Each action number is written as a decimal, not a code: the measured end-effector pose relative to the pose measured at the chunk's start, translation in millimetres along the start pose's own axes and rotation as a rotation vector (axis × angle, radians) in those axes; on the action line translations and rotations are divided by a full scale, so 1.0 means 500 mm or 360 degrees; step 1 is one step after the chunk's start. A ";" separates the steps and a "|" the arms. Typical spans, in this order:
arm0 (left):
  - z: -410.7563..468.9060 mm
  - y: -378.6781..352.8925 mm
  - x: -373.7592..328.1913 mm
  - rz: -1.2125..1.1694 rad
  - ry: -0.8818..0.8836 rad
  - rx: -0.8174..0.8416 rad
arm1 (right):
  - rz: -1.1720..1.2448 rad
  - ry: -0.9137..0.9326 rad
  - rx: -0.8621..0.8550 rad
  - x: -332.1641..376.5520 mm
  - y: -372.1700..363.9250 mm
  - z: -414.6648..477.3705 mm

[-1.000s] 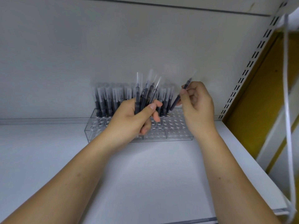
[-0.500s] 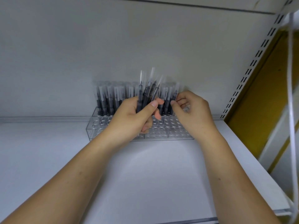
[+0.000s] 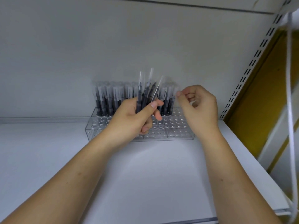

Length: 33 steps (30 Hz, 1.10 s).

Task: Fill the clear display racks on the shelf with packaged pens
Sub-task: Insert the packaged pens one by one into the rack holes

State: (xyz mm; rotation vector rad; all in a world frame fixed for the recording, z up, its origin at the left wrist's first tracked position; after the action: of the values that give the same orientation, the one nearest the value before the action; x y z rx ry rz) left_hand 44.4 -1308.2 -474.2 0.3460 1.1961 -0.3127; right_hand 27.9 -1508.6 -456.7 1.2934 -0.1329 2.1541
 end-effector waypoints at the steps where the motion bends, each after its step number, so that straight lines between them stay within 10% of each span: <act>1: -0.001 -0.001 0.000 -0.0004 -0.0001 0.0004 | 0.0169 -0.0036 0.0068 0.006 -0.003 -0.001; 8: -0.007 -0.014 -0.010 0.0096 -0.0004 0.0147 | 0.0536 -0.0255 0.0651 0.028 -0.041 -0.032; 18: -0.007 -0.022 0.002 -0.0038 -0.0011 0.0223 | 0.0574 -0.0265 0.0656 0.035 -0.042 -0.034; 28: -0.008 -0.015 -0.003 0.0145 0.0079 0.0141 | 0.0969 -0.0139 -0.0094 0.018 0.025 0.009; 33: -0.011 -0.013 -0.005 0.0088 0.0068 0.0138 | 0.0581 0.0006 -0.0414 0.001 0.056 0.019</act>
State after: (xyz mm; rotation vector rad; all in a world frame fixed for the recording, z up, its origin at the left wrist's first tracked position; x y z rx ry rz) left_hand 36.2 -1311.8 -474.0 0.4622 1.2147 -0.3112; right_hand 19.5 -1534.2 -445.2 1.1828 -0.6712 2.3404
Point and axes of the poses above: each hand's wrist, its own z-axis towards the middle knuckle, its own y-axis out of the back of the hand, x = y × z, the point moved 5 cm from there along z, towards the middle knuckle, and after that the axes turned 3 degrees about -y, right-handed, at the moved point
